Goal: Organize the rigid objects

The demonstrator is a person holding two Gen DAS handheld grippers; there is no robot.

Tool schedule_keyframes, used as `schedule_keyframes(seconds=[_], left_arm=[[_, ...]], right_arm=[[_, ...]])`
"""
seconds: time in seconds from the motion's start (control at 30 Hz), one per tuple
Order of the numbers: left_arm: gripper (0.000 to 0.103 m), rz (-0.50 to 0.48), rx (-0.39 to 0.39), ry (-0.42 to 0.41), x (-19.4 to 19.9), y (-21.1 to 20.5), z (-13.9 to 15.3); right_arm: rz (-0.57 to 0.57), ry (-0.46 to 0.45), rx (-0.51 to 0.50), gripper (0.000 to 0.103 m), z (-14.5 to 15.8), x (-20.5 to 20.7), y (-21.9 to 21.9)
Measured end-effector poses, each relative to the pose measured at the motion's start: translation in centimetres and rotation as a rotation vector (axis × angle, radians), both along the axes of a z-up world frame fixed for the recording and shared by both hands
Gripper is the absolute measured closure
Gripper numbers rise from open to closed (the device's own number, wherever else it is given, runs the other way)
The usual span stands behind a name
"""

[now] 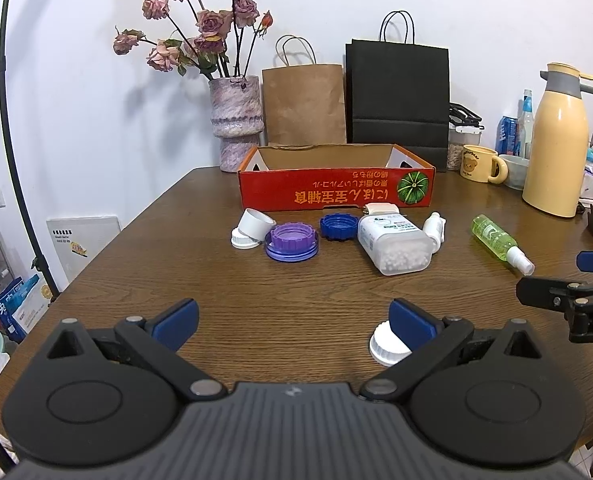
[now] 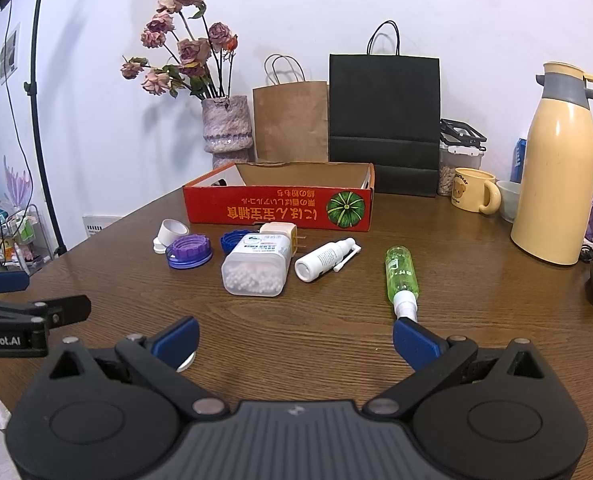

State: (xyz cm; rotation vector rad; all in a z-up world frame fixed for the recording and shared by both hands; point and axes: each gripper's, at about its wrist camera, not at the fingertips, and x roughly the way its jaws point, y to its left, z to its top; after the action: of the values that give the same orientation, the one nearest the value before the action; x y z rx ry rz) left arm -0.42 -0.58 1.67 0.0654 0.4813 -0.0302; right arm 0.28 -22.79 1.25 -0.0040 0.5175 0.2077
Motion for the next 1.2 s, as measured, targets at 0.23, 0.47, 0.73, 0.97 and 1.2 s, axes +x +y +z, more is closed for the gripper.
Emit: schedule_keyframes(seconds=[0.23,0.47,0.73,0.97,1.2], left_arm=[[0.0,-0.003,-0.002,-0.004,-0.2,0.0,0.0],[0.0,-0.005,-0.003,-0.007,-0.3,0.1,-0.2],[0.0,-0.008,-0.002,-0.004,-0.3,-0.1,-0.3],[0.0,-0.026,0.003,0.023,0.5,-0.9,-1.2],[0.0,-0.045,0.006,0.049,1.5,-1.7,-2.1]], right_arm=[[0.0,-0.002,-0.003,0.0,0.9,-0.1,0.0],[0.002,-0.003,-0.008,0.0,1.1,-0.1,0.0],[0.001,-0.004,-0.011,0.0,0.7,-0.1,0.0],[-0.006,0.005,-0.019,0.0,0.2,0.3,-0.5],[-0.014,0.017,-0.022,0.0,-0.4,1.0,-1.0]])
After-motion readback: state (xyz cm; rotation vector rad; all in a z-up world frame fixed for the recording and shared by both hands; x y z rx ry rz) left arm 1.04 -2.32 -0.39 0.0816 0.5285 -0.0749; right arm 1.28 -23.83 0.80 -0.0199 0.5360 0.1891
